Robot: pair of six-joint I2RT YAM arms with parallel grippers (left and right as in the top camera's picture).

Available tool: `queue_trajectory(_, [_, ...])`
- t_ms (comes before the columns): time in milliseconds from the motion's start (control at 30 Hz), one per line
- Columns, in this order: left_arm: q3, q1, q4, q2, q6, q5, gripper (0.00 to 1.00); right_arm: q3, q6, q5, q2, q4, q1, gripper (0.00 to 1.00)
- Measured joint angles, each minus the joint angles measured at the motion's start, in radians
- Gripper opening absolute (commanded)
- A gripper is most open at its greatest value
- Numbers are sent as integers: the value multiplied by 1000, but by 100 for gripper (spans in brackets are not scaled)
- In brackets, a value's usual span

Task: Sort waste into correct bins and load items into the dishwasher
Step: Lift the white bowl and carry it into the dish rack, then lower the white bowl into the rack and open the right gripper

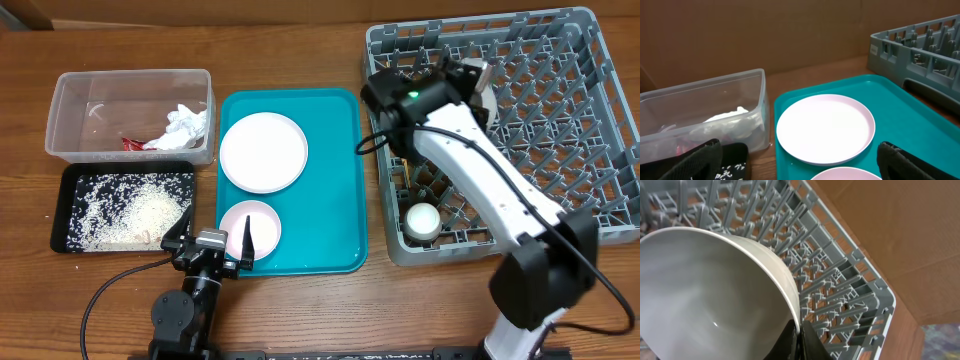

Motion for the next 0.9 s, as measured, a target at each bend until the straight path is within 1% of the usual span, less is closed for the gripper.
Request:
queue_trajectory(267, [0,0,0,0,0,0,100,0,6,-52,88,-19,8,4])
queue_trajectory(400, [0,0,0,0,0,0,100,0,11,-60,90,-49,32,4])
queue_trajectory(667, [0,0,0,0,0,0,100,0,23,-74,91,-97,127,4])
queue_trajectory(900, [0,0,0,0,0,0,100,0,40,-71,91,-109,141,4])
